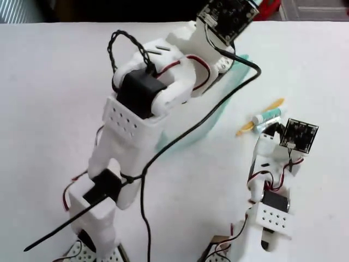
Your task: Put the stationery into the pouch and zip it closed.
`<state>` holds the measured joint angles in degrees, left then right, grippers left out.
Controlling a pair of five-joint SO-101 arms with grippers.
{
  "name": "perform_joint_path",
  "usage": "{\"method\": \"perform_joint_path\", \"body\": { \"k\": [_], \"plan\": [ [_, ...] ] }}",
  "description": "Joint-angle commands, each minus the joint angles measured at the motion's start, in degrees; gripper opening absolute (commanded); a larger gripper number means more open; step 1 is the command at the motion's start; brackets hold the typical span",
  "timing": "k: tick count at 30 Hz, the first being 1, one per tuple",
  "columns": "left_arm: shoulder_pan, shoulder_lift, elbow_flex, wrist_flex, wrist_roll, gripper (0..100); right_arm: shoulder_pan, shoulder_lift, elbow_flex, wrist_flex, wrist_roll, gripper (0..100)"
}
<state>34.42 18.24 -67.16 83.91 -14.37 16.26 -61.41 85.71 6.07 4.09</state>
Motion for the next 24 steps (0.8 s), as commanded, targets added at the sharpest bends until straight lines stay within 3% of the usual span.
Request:
{"method": "perform_joint_path", "body": {
  "k": [1,8,14,16,20,24],
  "plan": [
    [0.7,-1.7,-0.5,6.4,-3.1,2,0.4,-0.3,-0.4,-1.3,-0.5,2.8],
    [-0.3,-2.5,-0.7,18.1,-3.3,2,0.3,-0.3,-0.4,-1.3,-0.4,2.8],
    [-2.2,-11.1,2.6,18.5,-4.7,3,-2.0,-0.3,-0.8,-1.0,0.4,2.8],
    [-2.2,-15.4,6.4,18.5,-5.8,3,-4.1,-0.3,-1.5,-0.5,5.3,2.8],
    [-2.8,-22.5,19.2,18.3,-8.7,3,-10.3,0.0,-7.4,9.1,14.1,2.8],
    [-3.6,-26.4,32.0,14.8,-8.5,3,-12.5,0.0,-17.3,20.8,16.7,7.3]
  ]
}}
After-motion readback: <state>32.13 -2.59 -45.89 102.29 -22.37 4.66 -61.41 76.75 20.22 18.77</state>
